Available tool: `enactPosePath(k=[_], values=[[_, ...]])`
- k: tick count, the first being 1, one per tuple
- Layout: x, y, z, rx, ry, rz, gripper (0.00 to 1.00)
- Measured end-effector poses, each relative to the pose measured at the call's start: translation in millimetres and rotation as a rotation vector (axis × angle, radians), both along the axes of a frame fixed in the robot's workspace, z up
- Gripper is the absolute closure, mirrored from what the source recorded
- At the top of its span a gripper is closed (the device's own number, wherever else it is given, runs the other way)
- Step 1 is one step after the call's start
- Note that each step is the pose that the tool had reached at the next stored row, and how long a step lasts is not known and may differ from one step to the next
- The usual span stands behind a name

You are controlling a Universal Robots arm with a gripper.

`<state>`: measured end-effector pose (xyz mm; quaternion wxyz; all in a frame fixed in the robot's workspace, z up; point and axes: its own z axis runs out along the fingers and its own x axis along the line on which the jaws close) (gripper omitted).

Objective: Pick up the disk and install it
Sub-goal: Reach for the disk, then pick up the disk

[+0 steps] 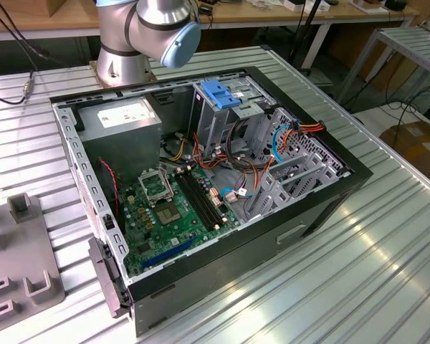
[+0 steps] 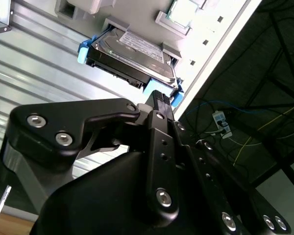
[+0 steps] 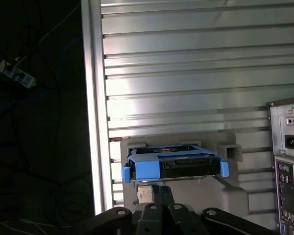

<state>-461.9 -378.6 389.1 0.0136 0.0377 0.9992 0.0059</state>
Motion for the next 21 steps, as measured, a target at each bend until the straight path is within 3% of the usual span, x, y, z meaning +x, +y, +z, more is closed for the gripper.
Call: enactPosePath(k=[8,11,21], values=[[0.0,0.0,0.0,-0.0003,0.0001,0.009,0.90],[0.0,0.1,0.0,-0.0003,0.0000,0.038,0.90],[0.0,0.0,0.0,-0.0003,0.0001,0.186,0.90]])
